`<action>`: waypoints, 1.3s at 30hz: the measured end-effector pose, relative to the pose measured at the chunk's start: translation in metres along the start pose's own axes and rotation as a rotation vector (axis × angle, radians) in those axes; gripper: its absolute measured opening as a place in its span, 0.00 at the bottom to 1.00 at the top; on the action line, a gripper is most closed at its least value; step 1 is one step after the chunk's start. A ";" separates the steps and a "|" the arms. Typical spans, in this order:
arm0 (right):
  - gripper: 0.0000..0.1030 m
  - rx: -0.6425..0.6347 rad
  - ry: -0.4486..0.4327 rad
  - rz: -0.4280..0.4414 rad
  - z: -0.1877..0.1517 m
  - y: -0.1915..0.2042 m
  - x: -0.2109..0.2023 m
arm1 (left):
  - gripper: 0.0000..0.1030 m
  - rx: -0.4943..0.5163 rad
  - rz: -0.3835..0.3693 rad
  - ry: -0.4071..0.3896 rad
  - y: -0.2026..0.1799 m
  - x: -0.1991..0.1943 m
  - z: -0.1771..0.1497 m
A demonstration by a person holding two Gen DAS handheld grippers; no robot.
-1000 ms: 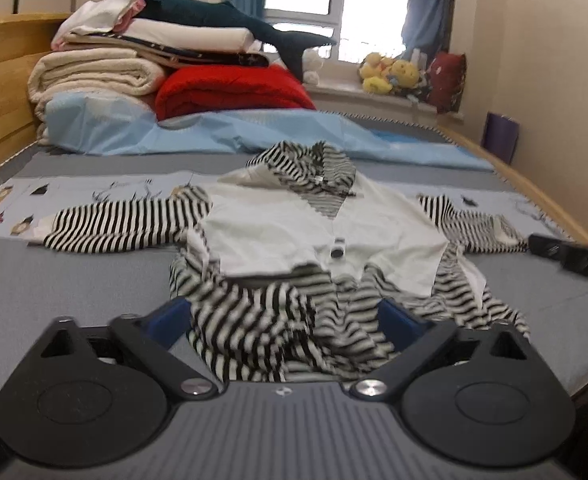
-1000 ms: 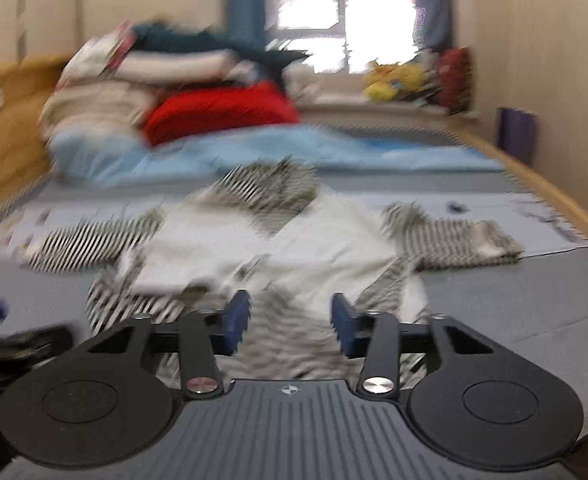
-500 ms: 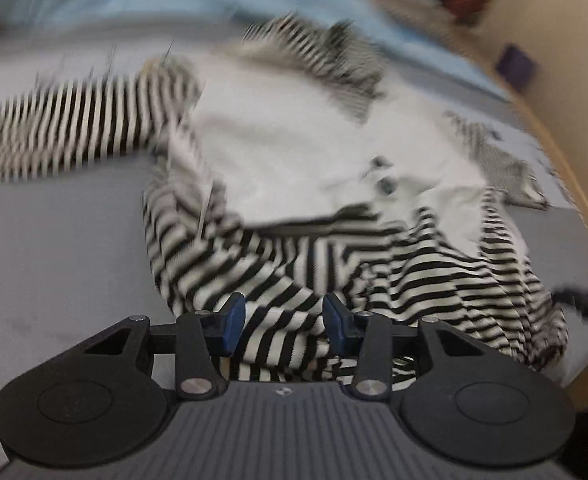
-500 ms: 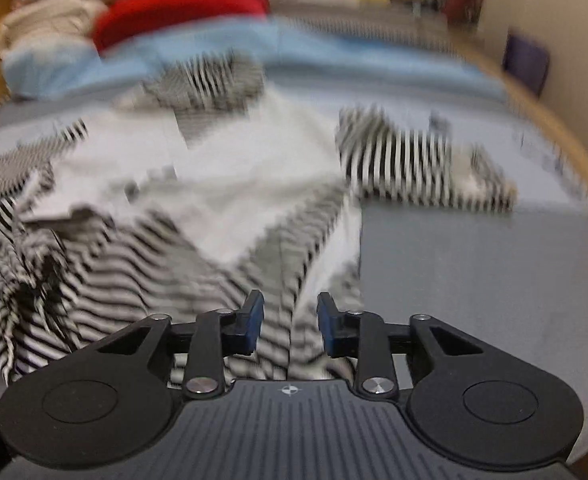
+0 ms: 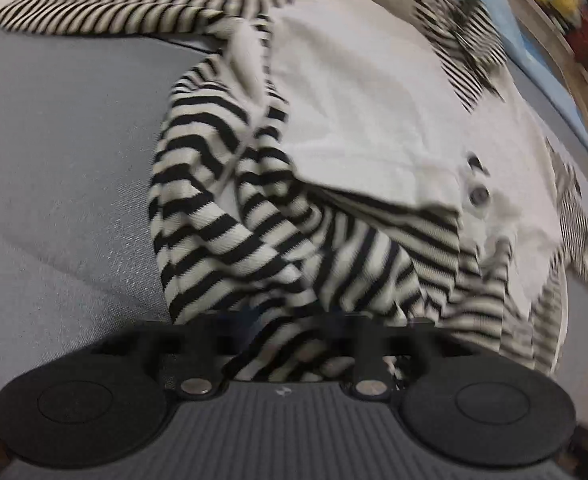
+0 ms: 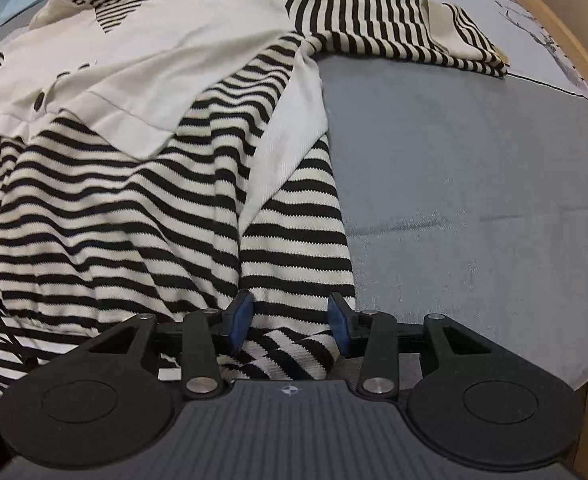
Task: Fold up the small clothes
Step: 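Grasp the shirt hem with both grippers and lift it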
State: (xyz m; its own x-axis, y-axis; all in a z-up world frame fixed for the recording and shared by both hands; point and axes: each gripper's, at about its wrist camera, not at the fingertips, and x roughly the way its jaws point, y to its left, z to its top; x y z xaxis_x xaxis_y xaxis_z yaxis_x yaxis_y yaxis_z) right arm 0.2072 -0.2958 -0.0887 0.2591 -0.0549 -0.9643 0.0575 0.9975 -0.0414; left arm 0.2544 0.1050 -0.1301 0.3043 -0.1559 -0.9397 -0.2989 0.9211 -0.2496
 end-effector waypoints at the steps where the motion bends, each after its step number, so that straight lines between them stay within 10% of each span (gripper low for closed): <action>1: 0.41 -0.007 0.002 -0.002 0.000 0.001 0.000 | 0.06 0.022 0.002 -0.013 0.001 -0.002 -0.002; 4: 0.32 0.007 0.007 0.023 -0.002 -0.003 -0.001 | 0.04 0.084 -0.019 -0.059 0.007 -0.024 -0.009; 7: 0.00 0.065 -0.016 0.082 -0.002 -0.013 -0.006 | 0.04 0.140 -0.071 -0.124 0.021 -0.060 -0.018; 12: 0.00 0.176 -0.132 0.190 -0.011 -0.035 -0.035 | 0.04 0.211 -0.126 -0.172 0.058 -0.114 -0.041; 19: 0.00 0.184 -0.043 0.172 -0.028 -0.049 -0.029 | 0.08 0.234 0.049 -0.006 0.081 -0.093 -0.043; 21: 0.01 0.187 -0.067 0.203 -0.026 -0.052 -0.033 | 0.26 0.196 0.020 -0.041 0.079 -0.098 -0.036; 23: 0.03 0.216 -0.130 0.252 -0.022 -0.054 -0.040 | 0.67 0.140 -0.029 -0.087 0.075 -0.104 -0.027; 25: 0.20 0.244 -0.160 0.299 -0.016 -0.052 -0.043 | 0.74 0.107 -0.034 -0.114 0.070 -0.099 -0.021; 27: 0.51 0.268 -0.150 0.326 -0.009 -0.044 -0.038 | 0.74 0.064 -0.009 -0.089 0.067 -0.083 -0.016; 34: 0.52 0.254 0.024 0.160 0.007 -0.010 0.002 | 0.67 -0.004 0.048 0.009 0.069 -0.043 -0.003; 39: 0.03 0.211 0.010 0.169 0.010 -0.007 0.002 | 0.11 0.123 0.082 0.075 0.067 -0.032 -0.007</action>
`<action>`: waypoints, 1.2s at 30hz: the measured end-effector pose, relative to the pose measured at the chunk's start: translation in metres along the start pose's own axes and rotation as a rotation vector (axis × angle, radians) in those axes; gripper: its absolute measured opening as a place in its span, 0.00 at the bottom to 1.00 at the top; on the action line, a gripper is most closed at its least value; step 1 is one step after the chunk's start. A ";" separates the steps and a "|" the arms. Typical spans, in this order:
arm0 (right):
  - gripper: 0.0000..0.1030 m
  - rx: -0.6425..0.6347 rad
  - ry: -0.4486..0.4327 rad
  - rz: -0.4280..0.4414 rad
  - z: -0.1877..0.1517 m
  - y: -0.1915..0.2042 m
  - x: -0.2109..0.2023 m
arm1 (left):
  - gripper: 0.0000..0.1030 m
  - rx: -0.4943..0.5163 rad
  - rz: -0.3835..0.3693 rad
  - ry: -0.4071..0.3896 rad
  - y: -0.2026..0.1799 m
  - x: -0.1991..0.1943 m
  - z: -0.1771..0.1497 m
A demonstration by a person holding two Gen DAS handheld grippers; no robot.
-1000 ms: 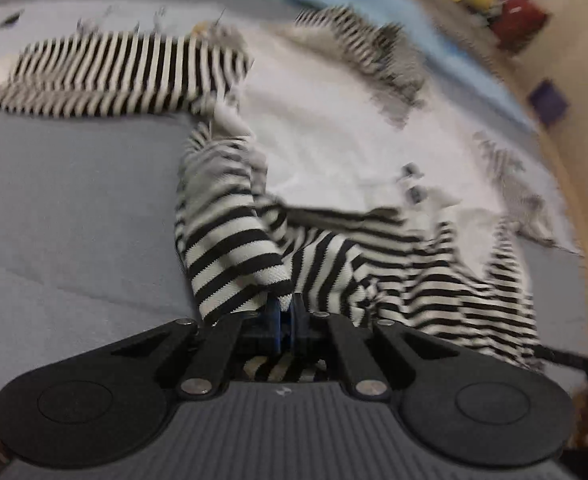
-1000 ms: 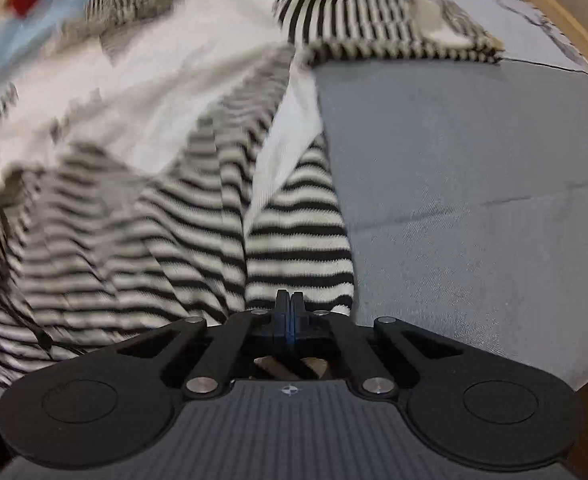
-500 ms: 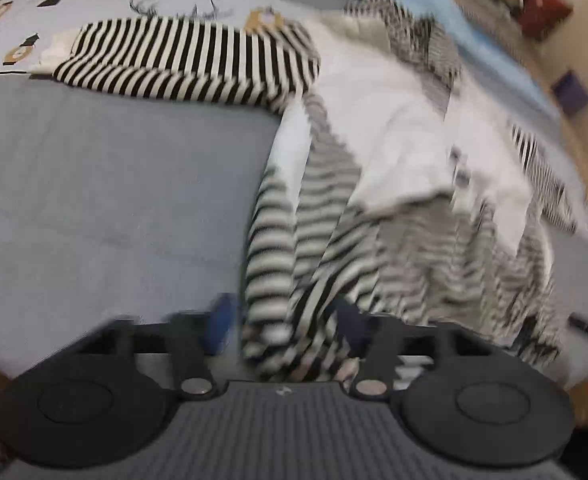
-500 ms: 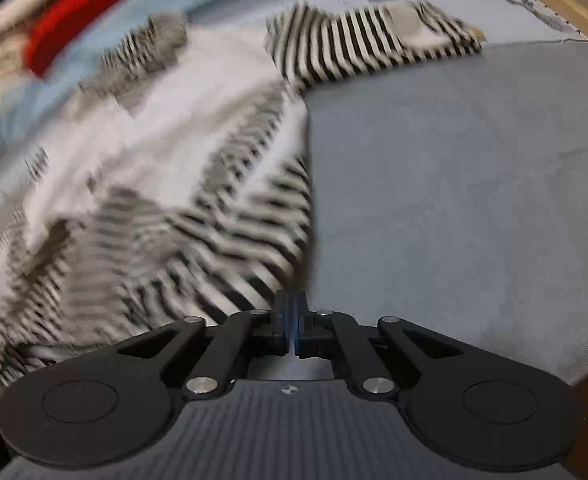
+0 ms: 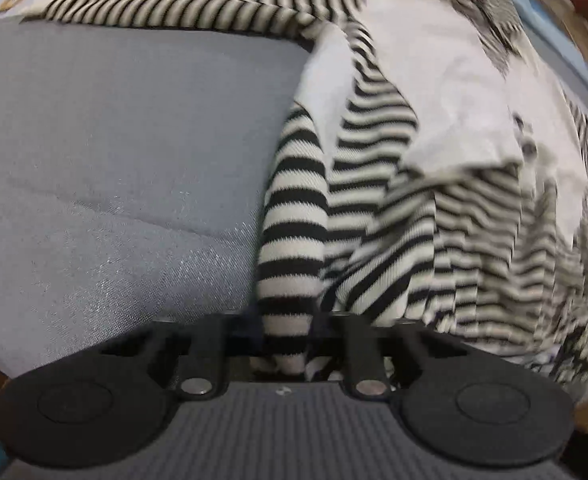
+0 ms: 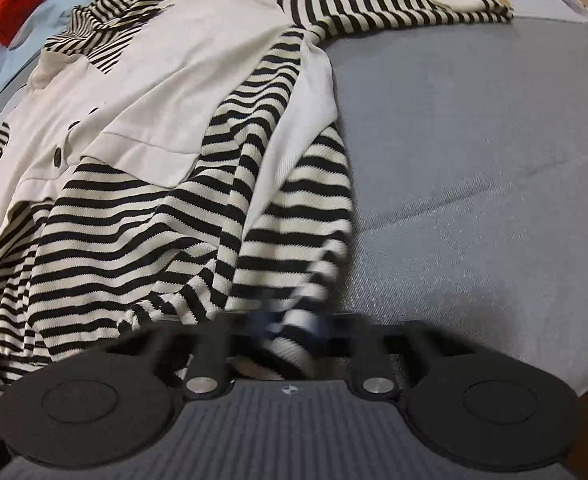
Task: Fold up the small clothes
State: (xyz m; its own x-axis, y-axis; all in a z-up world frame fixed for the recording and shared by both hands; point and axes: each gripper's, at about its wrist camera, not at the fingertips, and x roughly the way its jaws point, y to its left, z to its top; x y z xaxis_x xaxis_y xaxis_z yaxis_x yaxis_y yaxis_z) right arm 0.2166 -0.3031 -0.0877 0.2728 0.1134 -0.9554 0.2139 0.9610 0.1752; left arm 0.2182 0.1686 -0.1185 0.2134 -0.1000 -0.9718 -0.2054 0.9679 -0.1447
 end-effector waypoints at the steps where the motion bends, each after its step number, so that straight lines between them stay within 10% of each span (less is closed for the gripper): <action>1: 0.02 0.004 -0.008 0.006 -0.001 -0.002 -0.002 | 0.09 0.023 0.009 -0.011 -0.001 -0.002 -0.003; 8: 0.01 0.059 -0.093 0.062 0.000 -0.041 -0.038 | 0.06 0.148 -0.033 -0.102 -0.011 -0.038 -0.023; 16: 0.02 -0.054 0.004 0.083 -0.008 -0.045 -0.041 | 0.19 0.307 0.057 0.038 -0.014 -0.034 -0.041; 20: 0.08 -0.066 -0.021 0.067 -0.004 -0.038 -0.045 | 0.47 0.294 0.056 -0.121 -0.019 -0.059 -0.033; 24: 0.17 -0.076 -0.175 0.110 0.011 -0.028 -0.060 | 0.47 0.282 -0.005 -0.242 -0.031 -0.072 -0.023; 28: 0.22 -0.152 -0.086 0.075 0.015 -0.013 -0.031 | 0.48 0.352 -0.029 -0.282 -0.061 -0.056 -0.021; 32: 0.22 -0.199 0.062 -0.034 0.013 -0.013 0.000 | 0.64 0.401 0.024 0.005 -0.070 0.004 -0.029; 34: 0.22 -0.146 -0.033 -0.011 0.027 -0.018 -0.014 | 0.64 0.471 0.145 0.015 -0.081 0.015 -0.029; 36: 0.22 -0.095 -0.187 0.013 0.045 -0.029 -0.037 | 0.64 0.462 0.101 -0.114 -0.089 -0.006 -0.020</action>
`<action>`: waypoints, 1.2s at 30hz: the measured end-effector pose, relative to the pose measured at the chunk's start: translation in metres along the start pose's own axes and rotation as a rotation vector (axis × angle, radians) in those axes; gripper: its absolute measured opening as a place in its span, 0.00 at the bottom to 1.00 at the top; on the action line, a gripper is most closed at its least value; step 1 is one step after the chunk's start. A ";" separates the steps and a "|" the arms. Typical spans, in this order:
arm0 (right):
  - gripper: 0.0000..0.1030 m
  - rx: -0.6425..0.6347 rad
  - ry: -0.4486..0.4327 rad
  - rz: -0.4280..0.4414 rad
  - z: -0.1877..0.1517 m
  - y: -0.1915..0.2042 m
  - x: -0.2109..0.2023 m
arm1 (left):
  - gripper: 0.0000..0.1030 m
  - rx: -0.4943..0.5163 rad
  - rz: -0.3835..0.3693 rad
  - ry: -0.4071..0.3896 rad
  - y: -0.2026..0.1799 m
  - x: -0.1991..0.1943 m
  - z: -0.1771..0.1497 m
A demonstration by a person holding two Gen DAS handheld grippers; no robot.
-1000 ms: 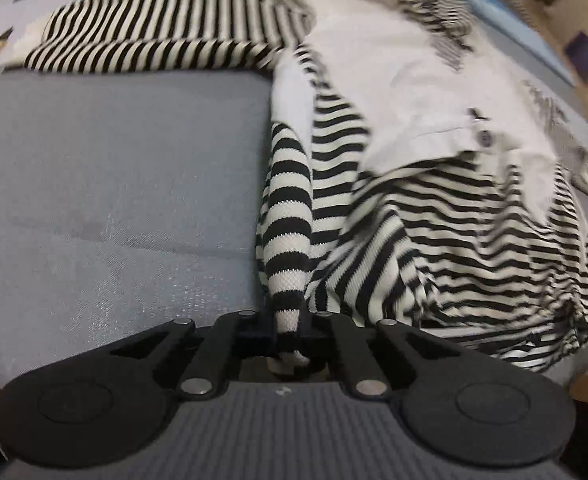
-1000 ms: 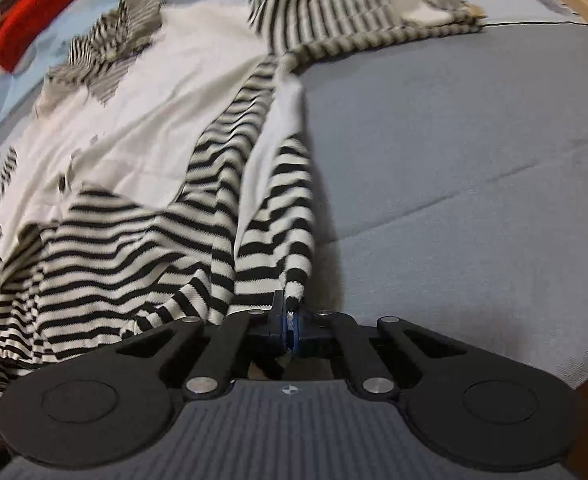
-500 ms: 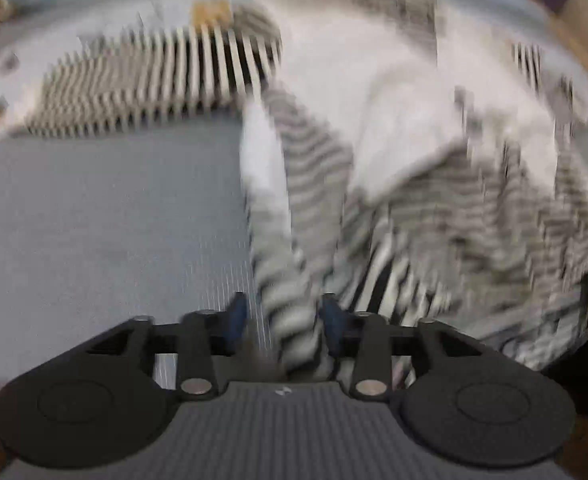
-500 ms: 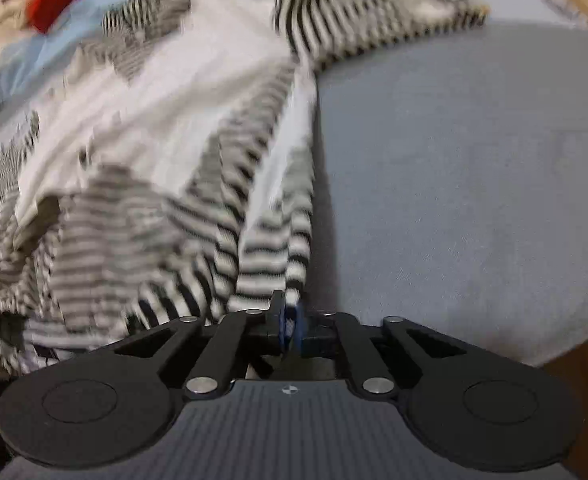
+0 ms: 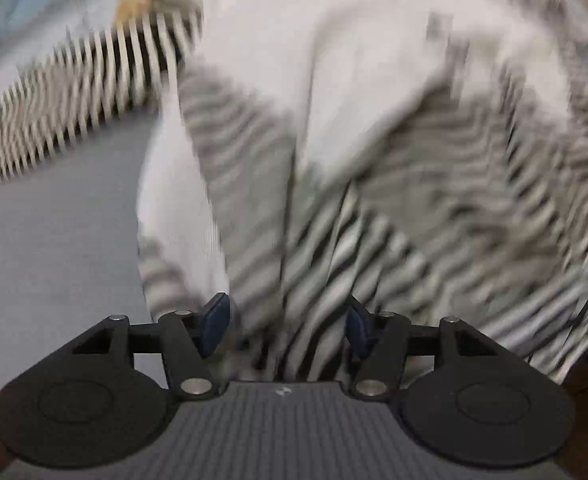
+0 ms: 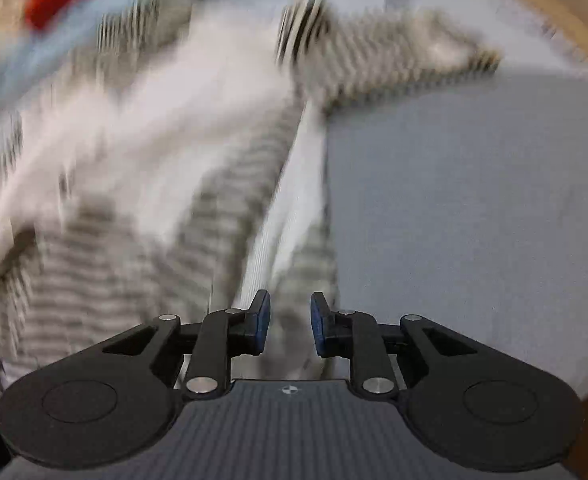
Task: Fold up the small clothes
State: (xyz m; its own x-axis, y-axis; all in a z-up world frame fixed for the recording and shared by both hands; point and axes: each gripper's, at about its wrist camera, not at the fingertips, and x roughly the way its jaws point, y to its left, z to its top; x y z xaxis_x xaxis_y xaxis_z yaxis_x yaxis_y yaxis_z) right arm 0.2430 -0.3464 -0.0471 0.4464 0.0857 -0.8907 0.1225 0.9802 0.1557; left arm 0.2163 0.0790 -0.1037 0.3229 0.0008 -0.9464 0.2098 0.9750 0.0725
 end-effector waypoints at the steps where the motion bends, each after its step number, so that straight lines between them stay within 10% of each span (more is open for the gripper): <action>1: 0.22 0.026 -0.067 -0.008 0.008 -0.006 -0.008 | 0.65 -0.019 -0.025 -0.049 0.001 -0.008 0.005; 5: 0.00 0.094 -0.335 -0.075 0.046 -0.046 -0.023 | 0.65 -0.056 -0.003 -0.172 0.002 -0.020 0.022; 9: 0.01 0.106 -0.447 -0.159 0.081 -0.084 0.000 | 0.65 -0.072 0.030 -0.234 -0.002 -0.021 0.042; 13: 0.04 0.068 -0.455 -0.161 0.108 -0.109 0.041 | 0.65 -0.116 0.016 -0.280 -0.003 -0.021 0.055; 18: 0.43 -0.117 -0.404 -0.245 0.131 -0.108 0.103 | 0.65 -0.141 0.000 -0.268 -0.006 -0.015 0.066; 26: 0.39 -0.265 -0.311 -0.355 0.138 -0.105 0.149 | 0.65 -0.146 -0.008 -0.262 -0.007 -0.009 0.073; 29: 0.12 -0.232 -0.326 -0.347 0.139 -0.114 0.147 | 0.65 -0.147 -0.011 -0.266 -0.007 -0.010 0.072; 36: 0.08 0.025 -0.515 -0.229 0.147 -0.133 0.093 | 0.65 -0.196 -0.022 -0.287 0.002 -0.016 0.071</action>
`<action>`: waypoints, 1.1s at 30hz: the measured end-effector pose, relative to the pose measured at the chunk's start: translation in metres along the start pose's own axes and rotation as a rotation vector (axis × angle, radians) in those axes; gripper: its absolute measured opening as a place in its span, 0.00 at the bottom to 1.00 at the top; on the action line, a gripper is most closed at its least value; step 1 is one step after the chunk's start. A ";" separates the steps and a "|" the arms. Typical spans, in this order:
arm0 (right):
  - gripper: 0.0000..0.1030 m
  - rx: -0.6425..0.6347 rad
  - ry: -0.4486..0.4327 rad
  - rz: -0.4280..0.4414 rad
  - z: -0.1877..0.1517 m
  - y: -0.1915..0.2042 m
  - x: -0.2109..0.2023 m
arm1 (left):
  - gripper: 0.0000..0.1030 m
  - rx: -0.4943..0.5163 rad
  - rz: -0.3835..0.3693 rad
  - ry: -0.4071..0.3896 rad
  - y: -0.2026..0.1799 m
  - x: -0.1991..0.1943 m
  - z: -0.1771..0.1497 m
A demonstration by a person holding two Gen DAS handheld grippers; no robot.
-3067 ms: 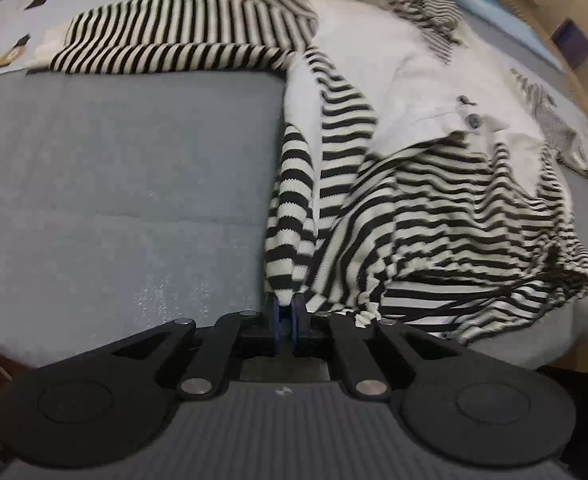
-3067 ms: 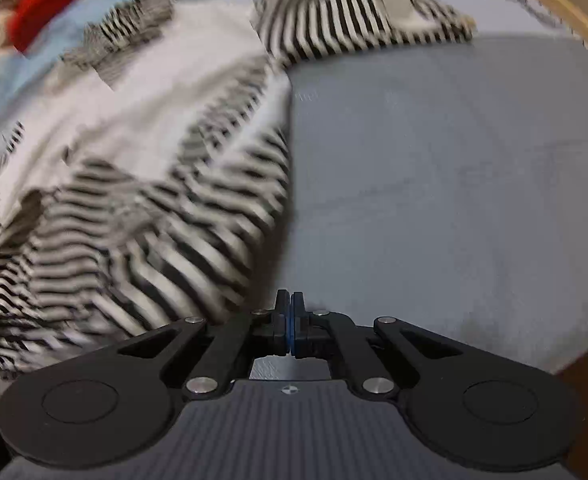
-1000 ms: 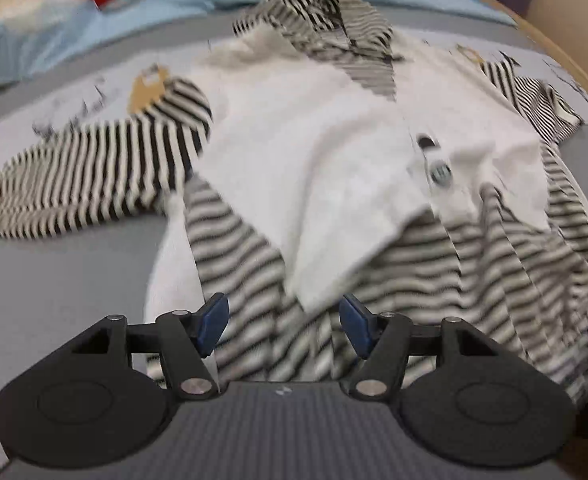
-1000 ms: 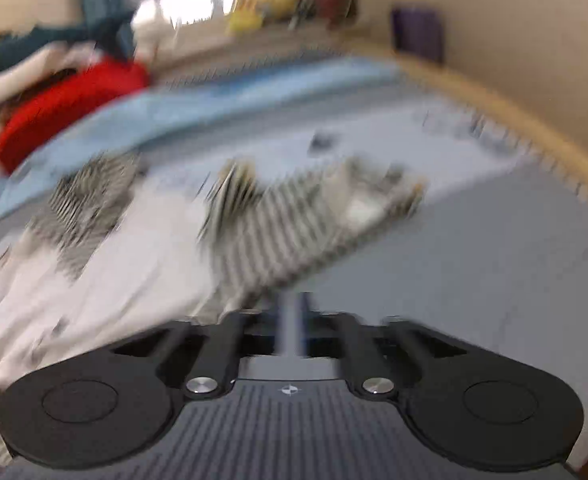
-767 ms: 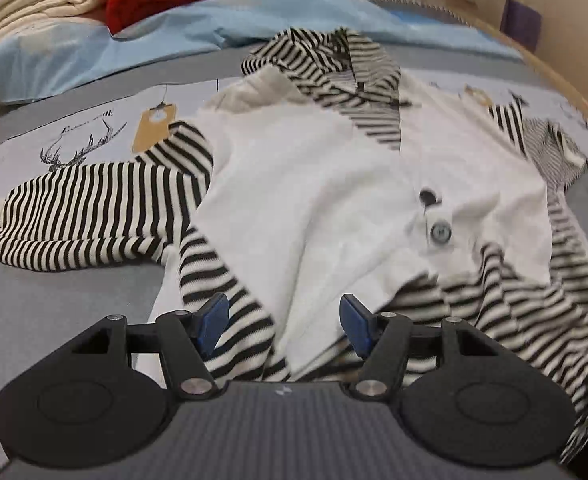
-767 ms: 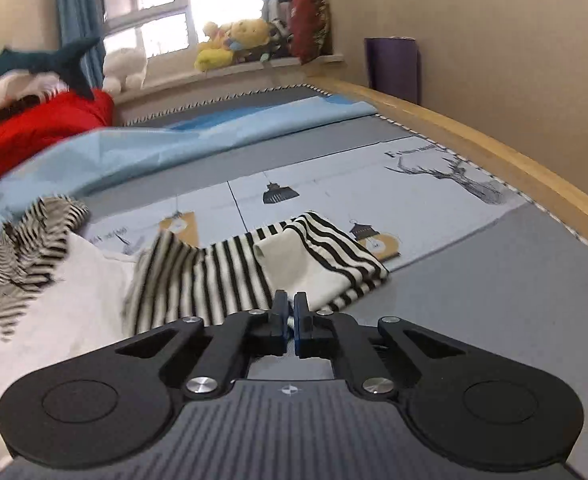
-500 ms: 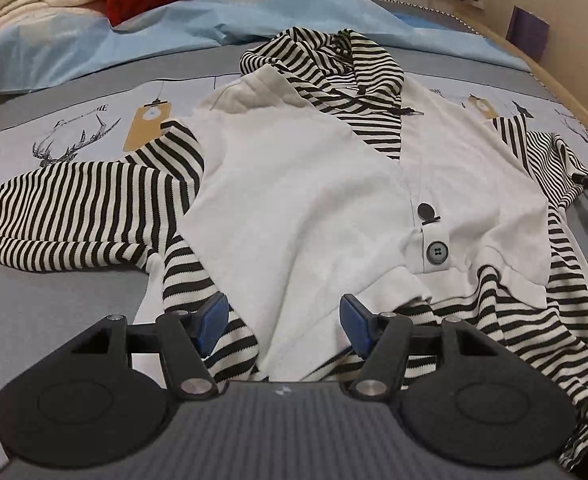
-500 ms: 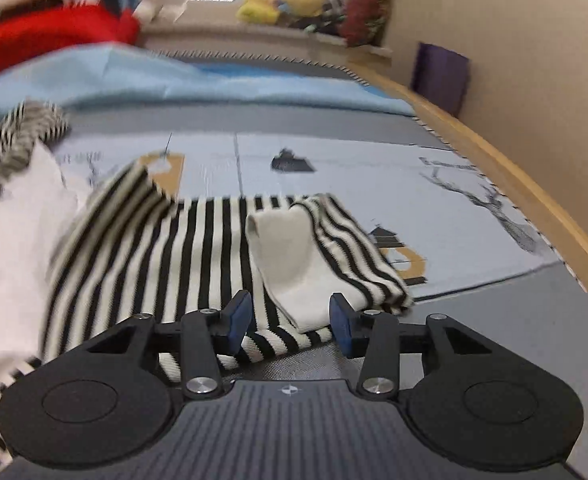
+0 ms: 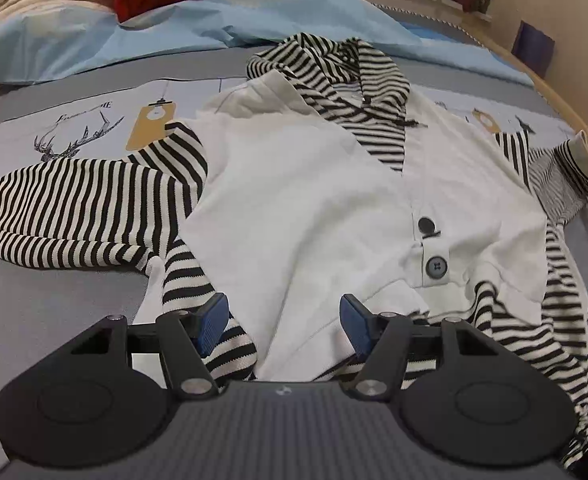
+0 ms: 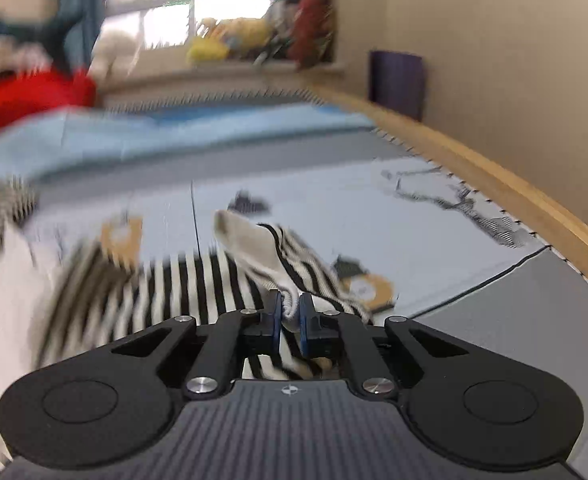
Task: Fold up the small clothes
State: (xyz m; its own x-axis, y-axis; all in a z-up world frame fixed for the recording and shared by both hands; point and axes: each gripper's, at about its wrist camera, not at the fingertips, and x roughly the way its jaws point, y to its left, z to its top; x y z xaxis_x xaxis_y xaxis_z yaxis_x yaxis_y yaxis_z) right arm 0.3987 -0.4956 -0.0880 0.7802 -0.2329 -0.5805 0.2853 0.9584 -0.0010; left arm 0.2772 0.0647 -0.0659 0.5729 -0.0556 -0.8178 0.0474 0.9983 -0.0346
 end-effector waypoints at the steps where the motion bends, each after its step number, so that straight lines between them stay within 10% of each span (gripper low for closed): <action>1: 0.08 0.020 -0.012 0.020 0.007 0.003 -0.007 | 0.65 -0.006 0.001 -0.005 0.001 -0.001 0.001; 13: 0.08 0.020 0.000 0.586 0.065 0.223 -0.108 | 0.65 -0.117 -0.003 -0.027 0.025 -0.016 0.007; 21: 0.11 -0.026 0.246 0.876 0.019 0.401 -0.129 | 0.65 -0.226 -0.013 -0.024 0.051 -0.024 0.007; 24: 0.12 -0.041 0.402 0.796 -0.001 0.414 -0.115 | 0.65 -0.258 -0.021 -0.019 0.057 -0.025 0.006; 33: 0.40 0.032 0.399 0.520 -0.001 0.286 -0.114 | 0.65 -0.296 -0.015 -0.028 0.060 -0.027 0.009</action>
State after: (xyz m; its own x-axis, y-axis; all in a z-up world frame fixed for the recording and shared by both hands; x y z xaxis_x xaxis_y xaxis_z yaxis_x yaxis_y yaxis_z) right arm 0.3905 -0.1946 -0.0231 0.5562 0.3445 -0.7563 -0.0518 0.9226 0.3822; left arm 0.2718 0.1255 -0.0408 0.5965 -0.0669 -0.7998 -0.1823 0.9592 -0.2162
